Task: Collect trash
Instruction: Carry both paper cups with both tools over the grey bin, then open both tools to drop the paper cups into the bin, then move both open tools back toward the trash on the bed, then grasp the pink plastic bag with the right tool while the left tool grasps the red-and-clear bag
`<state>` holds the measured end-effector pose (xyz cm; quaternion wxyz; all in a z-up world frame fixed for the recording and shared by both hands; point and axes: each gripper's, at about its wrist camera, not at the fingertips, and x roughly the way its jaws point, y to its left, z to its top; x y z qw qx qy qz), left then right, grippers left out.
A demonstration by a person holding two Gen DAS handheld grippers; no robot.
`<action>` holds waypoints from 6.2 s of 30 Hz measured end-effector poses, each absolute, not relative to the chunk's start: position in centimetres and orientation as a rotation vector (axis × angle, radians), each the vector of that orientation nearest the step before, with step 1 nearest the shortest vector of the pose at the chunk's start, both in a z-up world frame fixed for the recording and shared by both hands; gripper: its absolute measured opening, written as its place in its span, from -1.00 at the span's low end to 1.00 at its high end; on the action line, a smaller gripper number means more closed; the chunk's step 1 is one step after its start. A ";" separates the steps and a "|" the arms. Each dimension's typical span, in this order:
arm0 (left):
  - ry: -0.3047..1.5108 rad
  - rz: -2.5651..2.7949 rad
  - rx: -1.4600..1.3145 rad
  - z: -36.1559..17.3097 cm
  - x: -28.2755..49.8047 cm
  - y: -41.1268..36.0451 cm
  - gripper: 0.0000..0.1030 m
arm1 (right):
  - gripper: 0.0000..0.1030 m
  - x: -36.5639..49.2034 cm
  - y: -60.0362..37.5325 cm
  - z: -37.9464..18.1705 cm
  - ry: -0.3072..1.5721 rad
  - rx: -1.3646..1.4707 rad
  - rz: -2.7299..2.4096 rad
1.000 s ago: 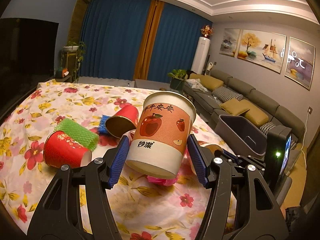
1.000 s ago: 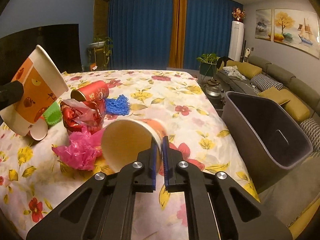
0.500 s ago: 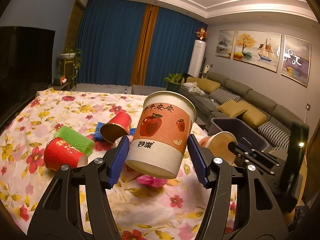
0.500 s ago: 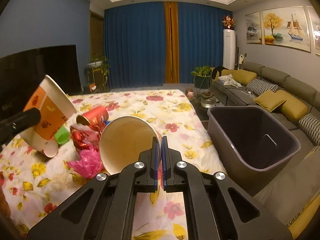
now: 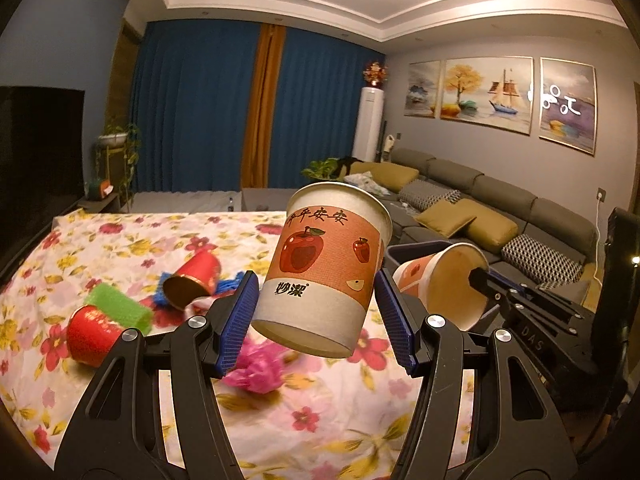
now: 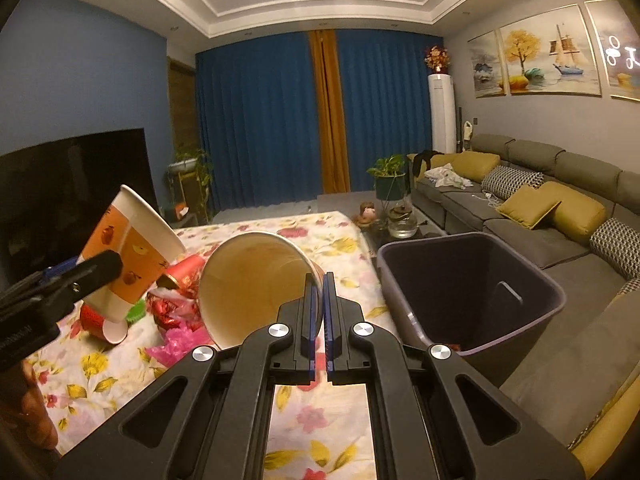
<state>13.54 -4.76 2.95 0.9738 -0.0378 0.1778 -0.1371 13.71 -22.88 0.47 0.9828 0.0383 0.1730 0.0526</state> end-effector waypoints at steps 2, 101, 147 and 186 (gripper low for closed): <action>0.357 -0.286 -0.065 3.2 13.7 -5.6 0.14 | -0.91 13.3 -23.8 0.9 0.334 0.083 0.091; 0.398 -0.396 -0.107 0.0 27.3 -22.5 0.80 | 0.03 18.7 -40.7 1.9 0.231 0.309 -0.164; 0.378 0.211 -0.186 -2.0 15.4 8.6 0.84 | 0.30 18.3 -11.2 -4.2 0.491 0.079 0.282; 0.460 0.047 -0.137 -2.5 19.2 4.4 0.62 | -0.79 20.5 -11.1 -5.8 0.584 0.097 0.290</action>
